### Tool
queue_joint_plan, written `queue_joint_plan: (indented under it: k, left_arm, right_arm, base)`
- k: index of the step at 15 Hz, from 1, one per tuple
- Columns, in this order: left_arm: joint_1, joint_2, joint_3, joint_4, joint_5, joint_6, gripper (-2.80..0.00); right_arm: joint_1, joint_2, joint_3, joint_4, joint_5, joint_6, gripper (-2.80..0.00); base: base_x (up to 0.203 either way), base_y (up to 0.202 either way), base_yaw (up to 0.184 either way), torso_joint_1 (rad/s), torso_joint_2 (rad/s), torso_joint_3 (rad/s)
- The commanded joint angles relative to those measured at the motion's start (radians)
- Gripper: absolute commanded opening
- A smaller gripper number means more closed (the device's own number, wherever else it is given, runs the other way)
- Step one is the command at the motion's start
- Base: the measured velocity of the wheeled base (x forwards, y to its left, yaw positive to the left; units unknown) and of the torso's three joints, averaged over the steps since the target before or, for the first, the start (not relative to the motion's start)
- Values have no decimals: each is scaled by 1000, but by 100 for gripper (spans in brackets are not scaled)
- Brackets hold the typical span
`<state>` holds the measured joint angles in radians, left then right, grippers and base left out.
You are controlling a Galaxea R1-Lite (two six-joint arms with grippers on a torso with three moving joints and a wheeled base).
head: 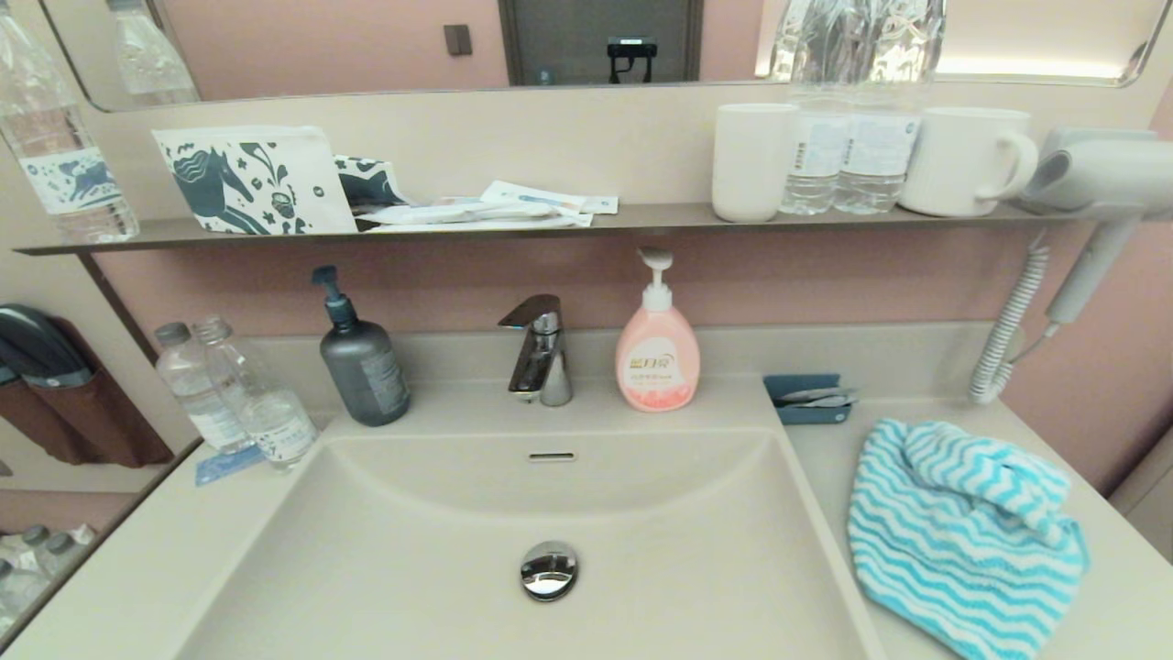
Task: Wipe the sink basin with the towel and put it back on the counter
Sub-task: Turn on the faucet
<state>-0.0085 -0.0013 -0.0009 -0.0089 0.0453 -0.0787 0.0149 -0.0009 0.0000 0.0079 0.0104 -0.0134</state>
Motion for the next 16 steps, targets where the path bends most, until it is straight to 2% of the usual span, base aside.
queue_joint_plan:
  k: [1,16]
  left_arm:
    - [0,1,1,0,1,-1,-280]
    - [-1,1,-1,0,1,0,-280]
  right_arm:
    - [0,1,0,0,0,0,-280]
    - [0,1,0,0,0,0,-280]
  base:
    - [0,0,0,0,0,0]
    - [0,0,0,0,0,0]
